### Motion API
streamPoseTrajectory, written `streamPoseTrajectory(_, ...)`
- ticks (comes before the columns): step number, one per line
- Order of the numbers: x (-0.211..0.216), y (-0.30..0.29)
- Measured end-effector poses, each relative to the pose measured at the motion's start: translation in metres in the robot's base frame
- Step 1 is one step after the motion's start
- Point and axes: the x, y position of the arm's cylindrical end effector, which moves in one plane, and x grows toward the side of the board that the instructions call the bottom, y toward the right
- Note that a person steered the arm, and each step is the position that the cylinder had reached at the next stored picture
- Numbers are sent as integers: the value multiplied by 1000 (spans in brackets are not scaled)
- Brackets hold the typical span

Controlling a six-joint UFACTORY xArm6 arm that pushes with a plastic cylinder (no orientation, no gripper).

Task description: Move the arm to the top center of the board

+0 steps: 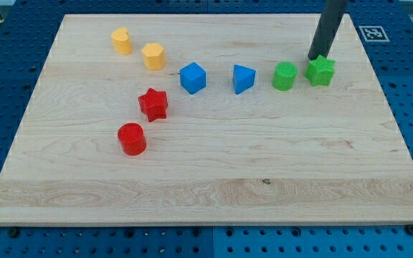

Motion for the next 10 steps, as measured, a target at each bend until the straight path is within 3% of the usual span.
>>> streamPoseTrajectory(2,13,-1)
streamPoseTrajectory(3,7,-1)
streamPoseTrajectory(4,-29,-5)
streamPoseTrajectory(7,-17,-44)
streamPoseTrajectory(8,-36,-49)
streamPoseTrajectory(10,-45,-215)
